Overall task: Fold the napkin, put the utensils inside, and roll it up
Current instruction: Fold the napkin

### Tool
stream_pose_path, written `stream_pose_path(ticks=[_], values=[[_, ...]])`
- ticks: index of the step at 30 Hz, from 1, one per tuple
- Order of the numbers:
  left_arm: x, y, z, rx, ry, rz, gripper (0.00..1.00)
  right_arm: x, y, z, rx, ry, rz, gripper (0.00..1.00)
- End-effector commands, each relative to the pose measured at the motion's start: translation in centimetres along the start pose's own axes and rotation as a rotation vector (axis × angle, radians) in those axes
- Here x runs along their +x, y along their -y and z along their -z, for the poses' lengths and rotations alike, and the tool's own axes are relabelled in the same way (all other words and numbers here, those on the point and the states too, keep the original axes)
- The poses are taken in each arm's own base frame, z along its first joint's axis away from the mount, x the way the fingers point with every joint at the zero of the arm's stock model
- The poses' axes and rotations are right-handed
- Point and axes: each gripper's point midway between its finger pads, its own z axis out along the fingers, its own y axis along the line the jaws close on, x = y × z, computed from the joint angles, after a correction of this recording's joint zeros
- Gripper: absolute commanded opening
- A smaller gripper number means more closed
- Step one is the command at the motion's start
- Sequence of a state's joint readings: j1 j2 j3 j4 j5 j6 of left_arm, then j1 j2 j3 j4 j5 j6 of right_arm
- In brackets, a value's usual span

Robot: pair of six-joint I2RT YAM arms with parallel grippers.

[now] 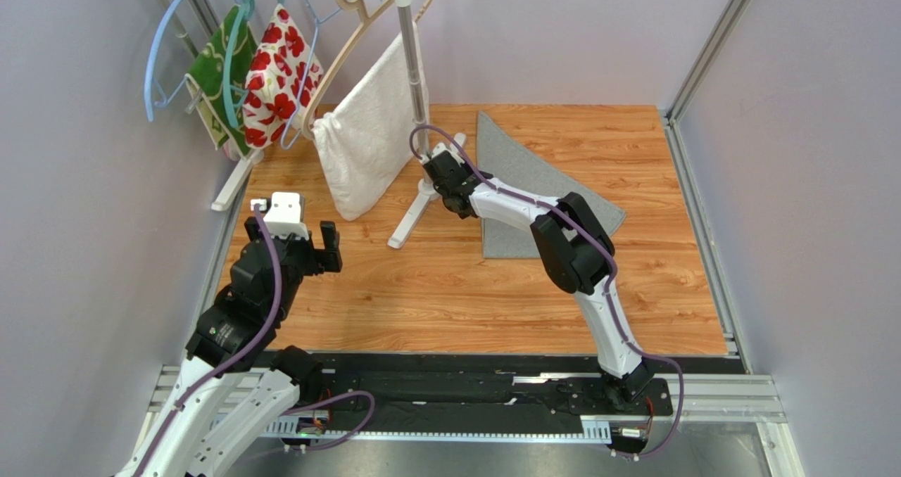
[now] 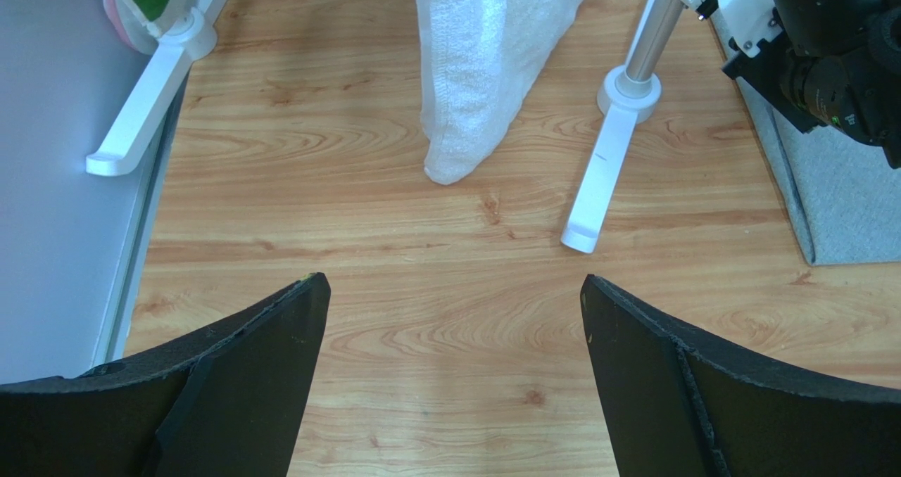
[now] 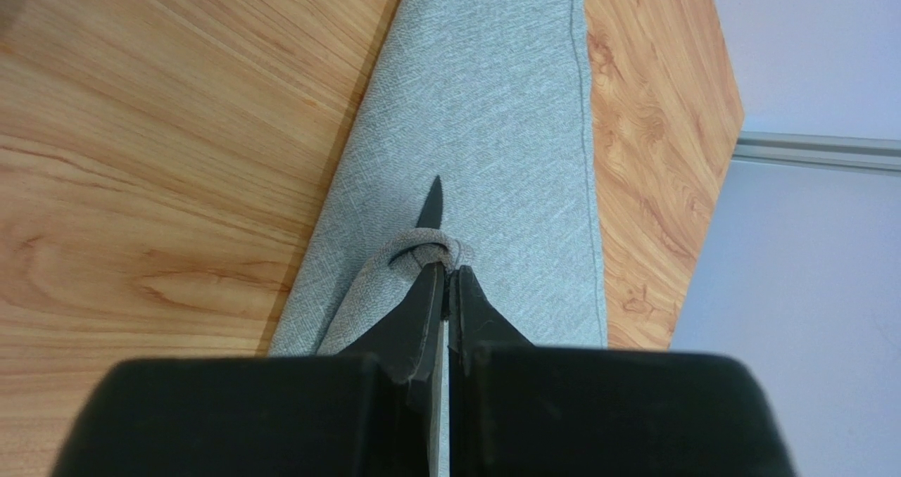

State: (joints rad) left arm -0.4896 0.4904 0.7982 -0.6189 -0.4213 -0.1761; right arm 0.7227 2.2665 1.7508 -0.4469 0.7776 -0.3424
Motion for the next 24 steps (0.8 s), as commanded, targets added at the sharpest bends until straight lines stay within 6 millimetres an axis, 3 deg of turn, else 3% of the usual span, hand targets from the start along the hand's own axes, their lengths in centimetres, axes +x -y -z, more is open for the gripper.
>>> stream_pose_path(ticks=[1, 12, 17, 19, 21, 23, 24], values=[[-0.1, -0.1, -0.2, -0.010, 0.003, -0.003, 0.98, -1.9, 0.1, 0.3, -0.029, 0.090, -0.088, 0.00], [0.0, -0.1, -0.2, -0.010, 0.001, -0.005, 0.98, -1.1, -0.2, -0.1, -0.013, 0.082, -0.096, 0.00], [0.0, -0.1, -0.3, -0.010, 0.000, -0.004, 0.98, -0.8, 0.5, -0.1, 0.023, 0.077, -0.113, 0.21], [0.0, -0.1, -0.3, -0.011, -0.003, -0.005, 0.98, -1.5, 1.6, 0.8, 0.038, 0.115, -0.160, 0.37], [0.1, 0.0, -0.3, -0.011, -0.003, -0.007, 0.98, -1.4, 2.4, 1.7, 0.043, 0.134, -0.185, 0.45], [0.0, -0.1, -0.3, -0.010, 0.000, -0.005, 0.98, -1.2, 2.7, 2.2, 0.043, 0.150, -0.202, 0.48], [0.0, -0.1, -0.3, -0.010, -0.002, -0.006, 0.98, -1.6, 3.8, 3.0, 0.049, 0.173, -0.229, 0.49]])
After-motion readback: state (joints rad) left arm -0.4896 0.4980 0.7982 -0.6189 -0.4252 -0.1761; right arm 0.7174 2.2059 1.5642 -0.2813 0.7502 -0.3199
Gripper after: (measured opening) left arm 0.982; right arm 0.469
